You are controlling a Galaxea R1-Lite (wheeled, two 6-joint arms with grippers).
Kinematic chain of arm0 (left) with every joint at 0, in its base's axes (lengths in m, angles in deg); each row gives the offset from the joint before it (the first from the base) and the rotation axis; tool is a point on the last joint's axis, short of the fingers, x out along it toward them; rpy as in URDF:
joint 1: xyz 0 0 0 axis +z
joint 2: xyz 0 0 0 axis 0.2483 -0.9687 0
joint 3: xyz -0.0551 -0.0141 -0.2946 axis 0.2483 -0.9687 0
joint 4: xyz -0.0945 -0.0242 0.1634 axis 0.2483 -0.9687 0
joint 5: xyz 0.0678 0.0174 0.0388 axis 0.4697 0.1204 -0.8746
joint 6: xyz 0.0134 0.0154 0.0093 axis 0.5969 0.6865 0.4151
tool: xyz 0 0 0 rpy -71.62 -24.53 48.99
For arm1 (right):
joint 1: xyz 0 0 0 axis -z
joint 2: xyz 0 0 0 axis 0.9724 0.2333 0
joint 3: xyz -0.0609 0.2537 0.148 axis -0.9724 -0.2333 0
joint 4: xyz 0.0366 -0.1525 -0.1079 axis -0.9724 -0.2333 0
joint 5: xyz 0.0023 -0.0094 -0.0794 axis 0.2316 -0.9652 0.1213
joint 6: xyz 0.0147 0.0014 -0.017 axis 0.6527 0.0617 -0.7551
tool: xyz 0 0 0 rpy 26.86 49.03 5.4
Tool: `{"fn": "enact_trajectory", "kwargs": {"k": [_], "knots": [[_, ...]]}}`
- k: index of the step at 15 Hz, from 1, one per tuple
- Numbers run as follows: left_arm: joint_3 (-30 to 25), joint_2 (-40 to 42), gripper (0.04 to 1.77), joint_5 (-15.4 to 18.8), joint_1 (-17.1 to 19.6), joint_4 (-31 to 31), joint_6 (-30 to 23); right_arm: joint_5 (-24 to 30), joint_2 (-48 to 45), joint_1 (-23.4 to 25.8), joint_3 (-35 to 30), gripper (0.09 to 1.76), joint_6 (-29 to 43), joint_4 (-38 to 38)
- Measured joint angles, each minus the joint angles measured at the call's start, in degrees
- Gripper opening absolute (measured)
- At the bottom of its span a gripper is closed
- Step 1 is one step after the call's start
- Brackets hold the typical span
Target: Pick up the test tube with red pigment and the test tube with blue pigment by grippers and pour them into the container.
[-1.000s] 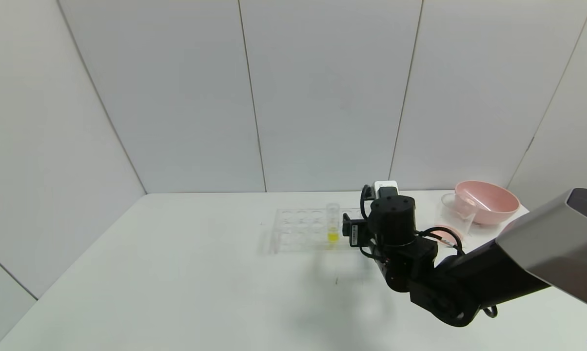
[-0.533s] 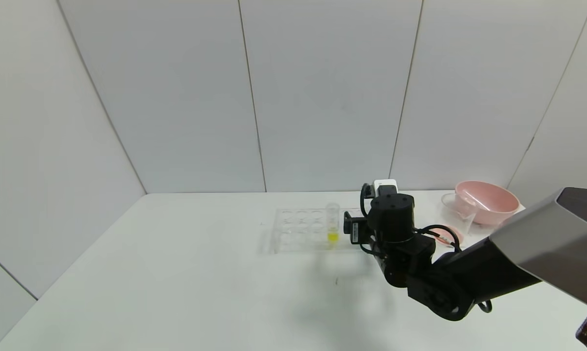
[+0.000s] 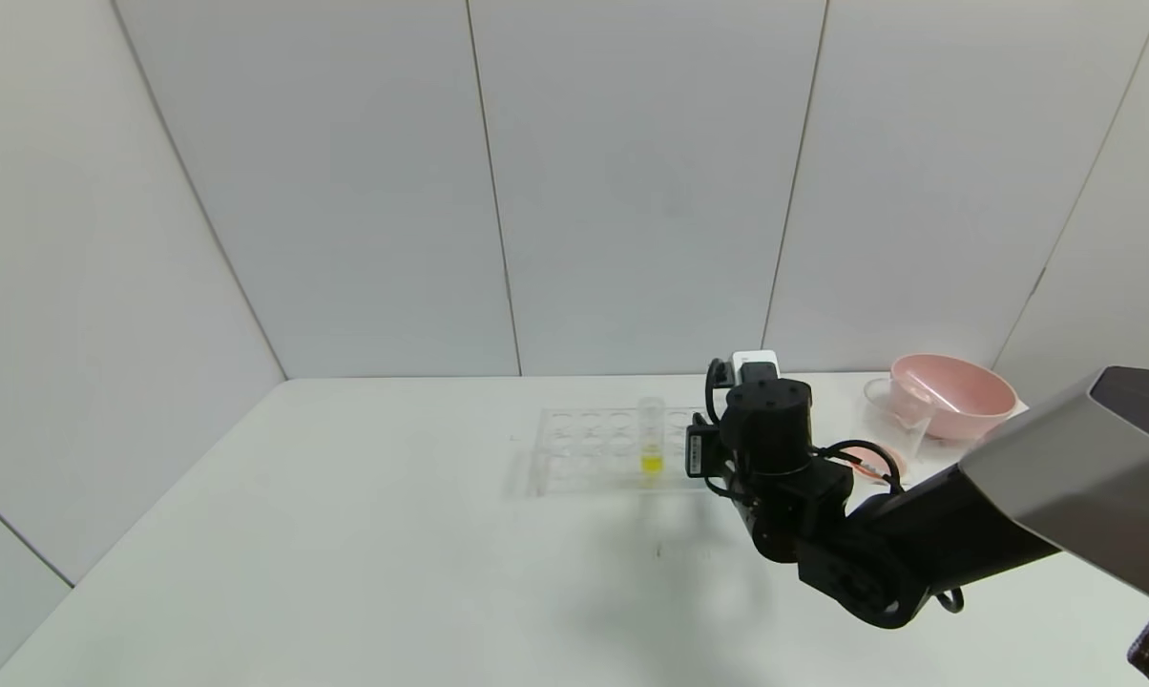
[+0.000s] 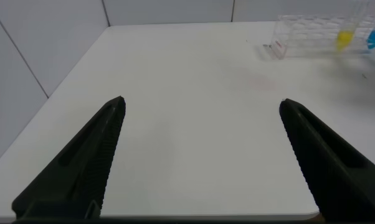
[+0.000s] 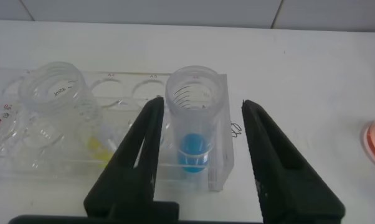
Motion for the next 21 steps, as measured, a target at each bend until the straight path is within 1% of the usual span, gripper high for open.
{"fn": "enact_trajectory", "kwargs": {"k": [1,2,3,10,18,21], "knots": [[0.0,0.0,1.76,0.0,0.0,0.0,0.0,0.0,0.0,-0.1,-0.1,0.82,0.0,0.0],[0.0,0.0,1.76,0.0,0.0,0.0,0.0,0.0,0.0,-0.1,-0.1,0.67,0.0,-0.1],[0.0,0.0,1.76,0.0,0.0,0.0,0.0,0.0,-0.1,-0.2,-0.2,0.48,0.0,-0.1],[0.0,0.0,1.76,0.0,0.0,0.0,0.0,-0.1,-0.3,-0.2,-0.2,0.48,-0.1,-0.2],[0.0,0.0,1.76,0.0,0.0,0.0,0.0,0.0,-6.0,-0.1,0.7,0.48,-7.7,-1.2],[0.0,0.0,1.76,0.0,0.0,0.0,0.0,0.0,-8.2,-0.4,0.9,0.48,-8.5,-1.9]]}}
